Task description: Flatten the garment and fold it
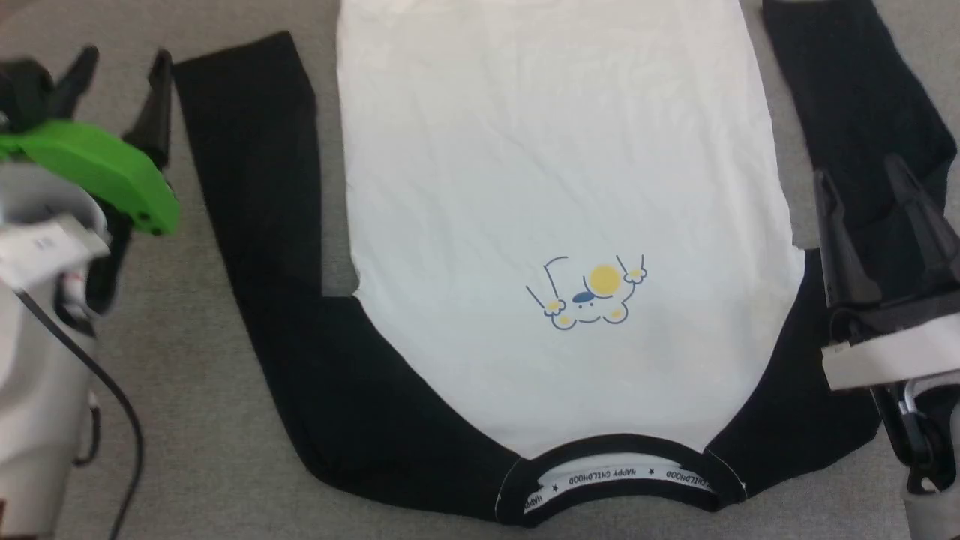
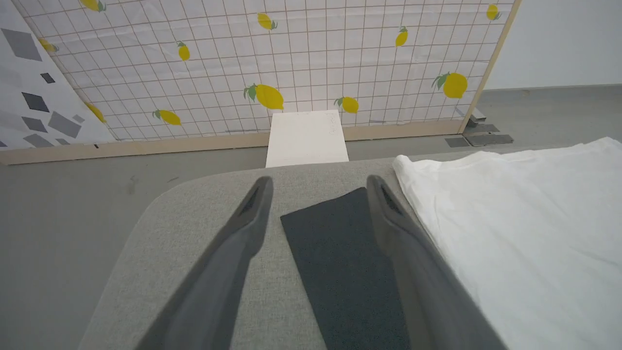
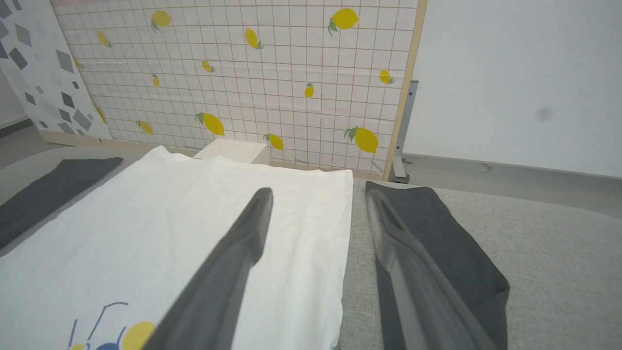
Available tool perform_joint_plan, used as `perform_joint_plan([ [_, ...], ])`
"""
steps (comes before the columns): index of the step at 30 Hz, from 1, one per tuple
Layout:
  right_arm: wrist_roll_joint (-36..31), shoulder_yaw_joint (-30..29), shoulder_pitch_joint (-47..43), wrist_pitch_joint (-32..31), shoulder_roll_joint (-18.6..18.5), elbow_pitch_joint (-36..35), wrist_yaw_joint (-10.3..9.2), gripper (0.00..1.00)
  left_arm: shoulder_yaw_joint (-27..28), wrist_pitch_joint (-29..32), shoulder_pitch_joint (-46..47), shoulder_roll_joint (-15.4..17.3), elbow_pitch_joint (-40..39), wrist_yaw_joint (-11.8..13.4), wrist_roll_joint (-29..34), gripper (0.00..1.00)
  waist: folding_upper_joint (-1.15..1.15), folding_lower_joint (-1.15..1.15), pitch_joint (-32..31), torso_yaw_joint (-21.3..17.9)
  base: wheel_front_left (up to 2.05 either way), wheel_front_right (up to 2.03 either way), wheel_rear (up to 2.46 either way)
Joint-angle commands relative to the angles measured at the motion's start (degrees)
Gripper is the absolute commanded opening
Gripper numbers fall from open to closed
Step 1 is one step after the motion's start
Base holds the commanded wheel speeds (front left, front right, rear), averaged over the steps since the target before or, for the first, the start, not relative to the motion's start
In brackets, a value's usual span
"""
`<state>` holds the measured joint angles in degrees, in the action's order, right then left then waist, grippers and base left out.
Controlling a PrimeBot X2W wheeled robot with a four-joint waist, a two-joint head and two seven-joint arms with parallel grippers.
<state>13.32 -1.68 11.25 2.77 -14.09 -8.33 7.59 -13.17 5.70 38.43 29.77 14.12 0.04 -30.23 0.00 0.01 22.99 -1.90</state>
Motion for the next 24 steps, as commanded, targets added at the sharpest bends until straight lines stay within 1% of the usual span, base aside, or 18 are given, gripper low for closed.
perform_joint_plan([
  [1, 0.4, 0.3, 1.7, -0.1, 0.0, -0.5, -0.10, 1.00, 0.3, 2.1, 2.8, 0.8, 1.1, 0.0, -0.2, 1.00, 0.00, -0.01, 6.9, -4.1, 0.00, 0.00, 0.00],
  [3, 0.7, 0.7, 3.2, -0.3, 0.2, -1.0, -0.10, 1.00, 0.3, 6.3, 6.2, 2.0, 2.3, 0.1, -0.5, 1.00, 0.00, -0.01, 8.8, -5.0, 0.00, 0.00, 0.00],
  [6, 0.8, 1.2, 4.9, -0.5, 0.6, -1.4, -0.10, 1.00, 0.7, 12.6, 10.2, 2.9, 4.0, 1.4, -1.6, 1.00, 0.00, -0.01, 11.0, -6.1, 0.00, 0.00, 0.00],
  [8, 0.8, 1.6, 5.7, -0.4, 0.8, -1.7, -0.10, 1.00, 0.9, 17.5, 12.2, 3.8, 5.0, 2.7, -2.1, 1.00, 0.00, -0.01, 12.3, -6.8, 0.00, 0.00, 0.00],
  [13, 0.9, 2.6, 6.7, 0.3, 1.5, -1.8, -0.10, 1.00, 2.2, 28.2, 14.9, 5.6, 6.0, 7.8, -3.4, 1.00, 0.00, -0.01, 14.6, -8.1, 0.00, 0.00, 0.00],
  [16, 0.9, 2.9, 6.7, 0.8, 2.0, -1.5, -0.10, 1.00, 2.9, 32.3, 15.0, 7.2, 5.8, 10.5, -3.5, 1.00, 0.00, -0.01, 15.3, -8.6, 0.00, 0.00, 0.00],
  [18, 1.0, 2.9, 6.8, 1.3, 2.2, -1.2, -0.10, 1.00, 3.4, 34.1, 14.7, 7.6, 5.4, 12.0, -3.8, 1.00, 0.00, -0.01, 15.7, -8.8, 0.00, 0.00, 0.00],
  [22, 1.1, 3.0, 6.8, 1.9, 2.5, -1.0, -0.10, 1.00, 4.3, 36.5, 13.5, 7.8, 4.2, 14.1, -4.7, 1.00, 0.00, -0.01, 16.4, -9.0, 0.00, 0.00, 0.00],
  [23, 1.1, 3.0, 7.0, 2.0, 2.6, -0.9, -0.10, 1.00, 4.5, 37.4, 12.7, 7.7, 3.4, 14.5, -5.3, 0.12, 0.00, -0.01, 16.7, -9.0, 0.00, 0.00, 0.00],
  [24, 1.2, 3.0, 7.0, 2.1, 2.6, -0.8, -0.10, 1.00, 4.5, 38.1, 12.3, 7.6, 3.1, 14.6, -5.7, 0.00, 0.00, -0.01, 16.7, -8.9, 0.00, 0.00, 0.00],
])
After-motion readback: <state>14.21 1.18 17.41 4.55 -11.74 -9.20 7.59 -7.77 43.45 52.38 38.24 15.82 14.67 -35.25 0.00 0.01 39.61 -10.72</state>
